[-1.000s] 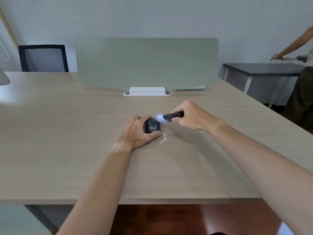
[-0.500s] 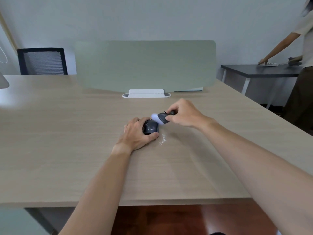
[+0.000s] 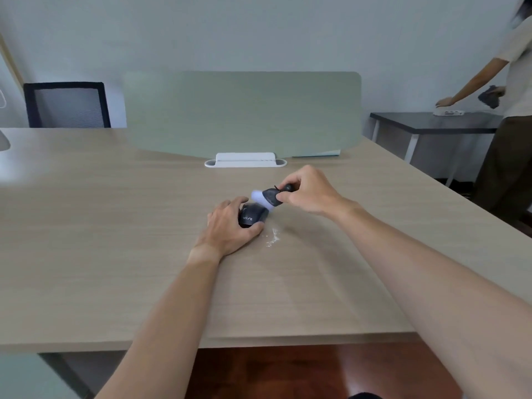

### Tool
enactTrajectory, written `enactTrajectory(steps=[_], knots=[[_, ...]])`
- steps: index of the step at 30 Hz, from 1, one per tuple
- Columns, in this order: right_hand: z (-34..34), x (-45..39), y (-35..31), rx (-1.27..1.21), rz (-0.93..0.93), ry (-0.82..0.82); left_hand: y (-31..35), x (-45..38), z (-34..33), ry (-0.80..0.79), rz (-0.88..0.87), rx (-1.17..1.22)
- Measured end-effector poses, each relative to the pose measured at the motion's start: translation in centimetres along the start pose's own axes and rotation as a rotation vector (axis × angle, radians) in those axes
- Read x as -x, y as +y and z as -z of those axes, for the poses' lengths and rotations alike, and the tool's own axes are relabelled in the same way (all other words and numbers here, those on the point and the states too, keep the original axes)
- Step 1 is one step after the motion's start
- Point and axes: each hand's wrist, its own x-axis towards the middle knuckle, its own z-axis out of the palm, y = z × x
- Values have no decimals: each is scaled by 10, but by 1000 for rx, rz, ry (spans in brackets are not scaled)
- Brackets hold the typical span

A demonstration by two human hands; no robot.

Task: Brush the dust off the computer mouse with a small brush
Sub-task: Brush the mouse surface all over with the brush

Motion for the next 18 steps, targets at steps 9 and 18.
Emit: enactTrajectory(steps=[9,18], knots=[[-4,-4,-8,-24,-34,-142,2,0,4,41,-36,45],[-20,-4,-17,13,19,-122,-2,-1,4,44,-43,101]])
